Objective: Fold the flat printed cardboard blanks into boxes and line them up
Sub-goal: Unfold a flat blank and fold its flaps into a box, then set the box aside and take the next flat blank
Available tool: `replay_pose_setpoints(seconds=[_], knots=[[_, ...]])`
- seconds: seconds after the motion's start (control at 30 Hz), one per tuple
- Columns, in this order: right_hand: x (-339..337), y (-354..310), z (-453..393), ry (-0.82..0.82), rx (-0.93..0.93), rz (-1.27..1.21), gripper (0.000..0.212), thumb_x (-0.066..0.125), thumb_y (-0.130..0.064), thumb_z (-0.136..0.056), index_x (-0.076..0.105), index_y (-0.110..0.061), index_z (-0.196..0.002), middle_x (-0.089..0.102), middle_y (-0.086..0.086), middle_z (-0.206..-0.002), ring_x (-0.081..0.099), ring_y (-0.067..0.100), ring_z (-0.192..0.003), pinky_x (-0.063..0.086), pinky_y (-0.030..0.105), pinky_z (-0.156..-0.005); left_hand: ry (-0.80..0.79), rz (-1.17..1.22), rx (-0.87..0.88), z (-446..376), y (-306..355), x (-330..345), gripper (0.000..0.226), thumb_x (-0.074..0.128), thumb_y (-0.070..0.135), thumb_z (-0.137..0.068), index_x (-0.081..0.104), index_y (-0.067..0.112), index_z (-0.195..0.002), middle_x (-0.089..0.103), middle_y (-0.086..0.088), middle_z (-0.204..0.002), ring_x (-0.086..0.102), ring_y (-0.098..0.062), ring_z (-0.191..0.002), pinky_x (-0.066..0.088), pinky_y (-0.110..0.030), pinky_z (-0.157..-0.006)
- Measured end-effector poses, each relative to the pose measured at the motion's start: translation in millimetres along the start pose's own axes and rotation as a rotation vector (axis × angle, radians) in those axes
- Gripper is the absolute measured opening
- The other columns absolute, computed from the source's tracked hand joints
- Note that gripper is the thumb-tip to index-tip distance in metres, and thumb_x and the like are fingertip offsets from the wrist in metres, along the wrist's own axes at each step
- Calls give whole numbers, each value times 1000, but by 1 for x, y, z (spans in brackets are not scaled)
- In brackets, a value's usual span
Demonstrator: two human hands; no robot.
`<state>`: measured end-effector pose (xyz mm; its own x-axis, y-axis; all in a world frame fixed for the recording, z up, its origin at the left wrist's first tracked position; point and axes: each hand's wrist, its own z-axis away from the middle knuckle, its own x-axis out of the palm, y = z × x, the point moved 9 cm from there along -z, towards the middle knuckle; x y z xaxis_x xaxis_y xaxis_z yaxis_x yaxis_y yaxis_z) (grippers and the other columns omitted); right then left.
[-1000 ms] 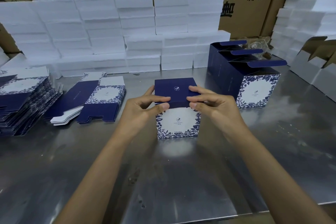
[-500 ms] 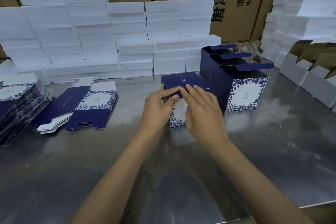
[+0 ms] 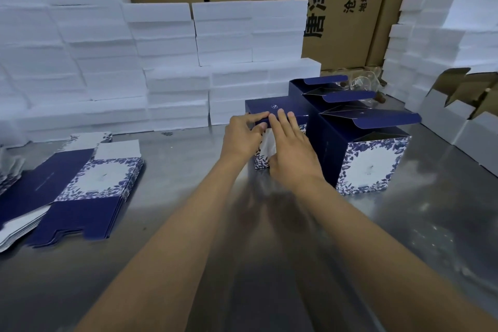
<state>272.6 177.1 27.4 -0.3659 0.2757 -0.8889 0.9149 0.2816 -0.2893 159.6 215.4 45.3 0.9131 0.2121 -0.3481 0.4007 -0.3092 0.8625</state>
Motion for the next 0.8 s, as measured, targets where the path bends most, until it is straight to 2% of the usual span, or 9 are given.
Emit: replay_pose_setpoints(seconds=[0.13, 0.3, 0.43, 0.6, 0.67, 0.73, 0.77, 0.8], knots=[[11, 16, -37, 5, 10, -15, 94, 57, -3, -92, -4, -19, -162, -15, -2, -170, -16, 15, -155, 7, 33, -125, 16, -15, 12, -36, -11, 12, 29, 63, 8, -95, 72, 17, -121, 69, -1, -126, 59, -14, -122, 43, -20, -99], [22, 31, -75, 39, 9, -34, 93, 56, 0, -91, -1, -19, -162, -13, -2, -170, -15, 16, -156, 9, 32, -125, 12, -10, 10, -74, -24, 26, 29, 63, 8, -95, 72, 17, -120, 70, 0, -125, 59, -14, -124, 40, -17, -99], [31, 39, -94, 50, 19, -32, 94, 58, -1, -92, -2, -19, -162, -15, -3, -170, -17, 15, -155, 7, 32, -124, 14, -4, 21, -93, -30, 32, 28, 63, 7, -95, 72, 16, -121, 70, -1, -125, 59, -16, -124, 44, -30, -108], [33, 40, -100, 63, 10, 70, 93, 55, -7, -94, -7, -18, -162, -18, -1, -169, -16, 17, -155, 6, 36, -125, -5, 6, 19, -99, -29, 33, 31, 60, 6, -96, 71, 19, -122, 69, 2, -126, 58, -15, -125, 42, -21, -103], [31, 36, -97, 62, -3, 148, 93, 54, -12, -96, -12, -16, -161, -21, 2, -168, -16, 19, -156, 2, 38, -126, -28, -59, 15, -95, -26, 35, 42, 55, 3, -96, 65, 24, -131, 57, -2, -144, 50, -18, -133, 39, -18, -104], [30, 31, -85, 71, 4, 163, 92, 50, -14, -97, -16, -15, -160, -24, 2, -167, -17, 19, -155, -1, 39, -128, -63, -93, 12, -85, -24, 36, 60, 49, -1, -96, 50, 35, -144, 25, -6, -164, 40, -15, -140, 35, -1, -89], [31, 27, -77, 70, 6, 137, 91, 49, -14, -97, -16, -15, -160, -24, 2, -167, -18, 18, -155, -1, 40, -127, -68, -83, 17, -76, -24, 35, 68, 48, -2, -95, 42, 39, -148, 13, -6, -167, 37, -14, -142, 33, 4, -81], [33, 21, -67, 53, 3, 91, 90, 48, -13, -97, -16, -16, -160, -24, 1, -167, -18, 17, -155, -1, 41, -127, -62, -67, 29, -66, -24, 32, 72, 48, -2, -94, 38, 42, -149, 8, -5, -168, 32, -13, -145, 30, 6, -80]])
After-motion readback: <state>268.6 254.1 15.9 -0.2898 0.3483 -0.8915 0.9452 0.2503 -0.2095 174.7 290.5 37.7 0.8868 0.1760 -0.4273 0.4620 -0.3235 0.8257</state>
